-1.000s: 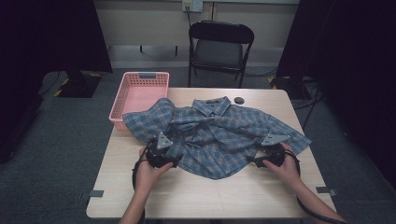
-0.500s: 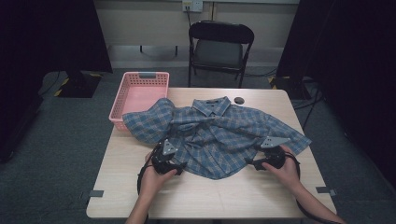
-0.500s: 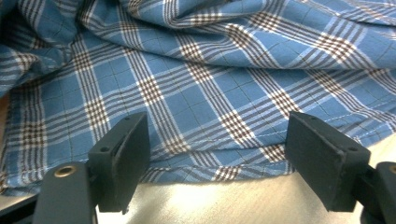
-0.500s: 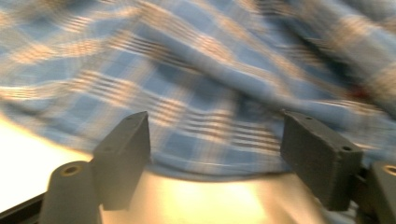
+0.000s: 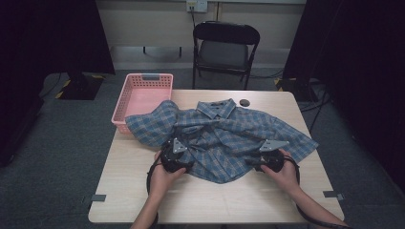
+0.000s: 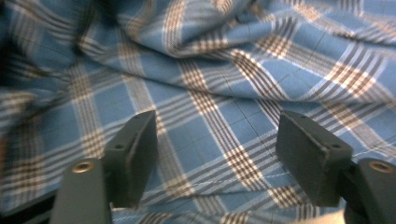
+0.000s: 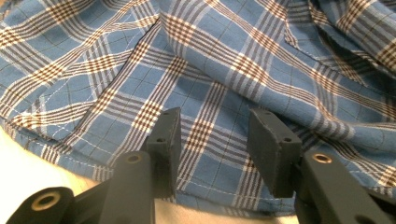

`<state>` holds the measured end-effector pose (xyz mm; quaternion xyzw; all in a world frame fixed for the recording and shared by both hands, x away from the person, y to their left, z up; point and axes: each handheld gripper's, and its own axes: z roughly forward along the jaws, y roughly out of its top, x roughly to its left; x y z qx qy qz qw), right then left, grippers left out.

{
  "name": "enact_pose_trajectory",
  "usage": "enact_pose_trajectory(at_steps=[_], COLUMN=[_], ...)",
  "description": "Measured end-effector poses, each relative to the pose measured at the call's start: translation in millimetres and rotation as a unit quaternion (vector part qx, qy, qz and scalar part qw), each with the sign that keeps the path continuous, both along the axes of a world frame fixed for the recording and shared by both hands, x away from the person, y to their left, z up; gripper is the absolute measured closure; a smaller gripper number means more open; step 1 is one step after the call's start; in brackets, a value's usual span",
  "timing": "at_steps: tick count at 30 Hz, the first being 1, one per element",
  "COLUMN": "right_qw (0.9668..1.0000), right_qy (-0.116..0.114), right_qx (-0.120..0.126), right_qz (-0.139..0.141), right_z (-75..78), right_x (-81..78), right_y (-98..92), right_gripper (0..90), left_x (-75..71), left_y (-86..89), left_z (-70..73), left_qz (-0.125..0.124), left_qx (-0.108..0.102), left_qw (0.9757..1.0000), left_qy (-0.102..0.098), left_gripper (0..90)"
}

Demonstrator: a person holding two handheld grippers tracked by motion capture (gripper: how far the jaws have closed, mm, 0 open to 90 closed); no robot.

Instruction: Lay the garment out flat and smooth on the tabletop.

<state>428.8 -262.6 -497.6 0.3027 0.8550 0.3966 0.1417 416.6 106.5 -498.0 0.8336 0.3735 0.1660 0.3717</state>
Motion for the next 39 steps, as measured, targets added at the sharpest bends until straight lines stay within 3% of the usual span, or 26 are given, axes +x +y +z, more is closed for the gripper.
enact_pose_trajectory(at_steps=[7,16,20,23,25,28,32,35,36,38,39], right_qw=[0.9997,0.9992,0.999,0.9992,0.9993,0.9999,0.9996,0.9991,0.9994,0.9997,0.9993], right_qy=[0.001,0.0,-0.001,-0.004,-0.008,-0.005,0.028,0.04,0.032,0.017,0.02], right_qx=[0.004,0.003,0.002,0.0,0.002,-0.011,-0.004,-0.002,0.001,0.016,0.026], right_qz=[-0.023,-0.041,-0.045,-0.041,-0.035,-0.011,0.007,0.013,0.008,-0.011,-0.019], right_z=[-0.8,-1.0,-1.1,-1.0,-0.6,2.4,7.3,7.0,7.1,11.5,14.1], right_x=[14.5,41.3,53.8,47.9,36.8,19.6,0.4,-15.6,-19.8,-19.2,-14.1], right_y=[1.2,11.7,18.1,16.8,12.4,4.0,-16.2,-29.1,-32.0,-33.5,-32.1], right_gripper=[50.6,49.3,49.4,50.8,72.7,87.9,90.0,90.0,89.5,60.1,53.8], left_x=[16.3,48.6,51.2,46.3,42.1,35.1,24.0,16.1,14.8,13.3,12.8], left_y=[-15.4,-22.1,-24.0,-23.1,-21.3,-18.9,-15.0,-12.0,-11.2,-11.2,-11.3], left_z=[-1.8,-2.0,-2.0,-1.9,-1.8,1.6,5.6,7.8,8.5,9.1,9.2], left_qz=[0.008,0.015,0.024,0.026,0.022,0.022,0.01,0.002,0.001,0.0,0.001], left_qx=[-0.005,-0.006,-0.007,-0.006,-0.005,0.002,0.007,0.012,0.013,0.009,0.008], left_qw=[0.9999,0.9999,0.9997,0.9997,0.9997,0.9997,0.9999,0.9999,0.9999,1.0,1.0], left_qy=[-0.004,-0.003,-0.002,-0.002,-0.004,0.012,0.011,0.005,0.003,-0.001,-0.002], left_gripper=[25.6,24.9,24.9,24.9,24.9,24.4,23.7,23.8,23.8,23.8,23.8])
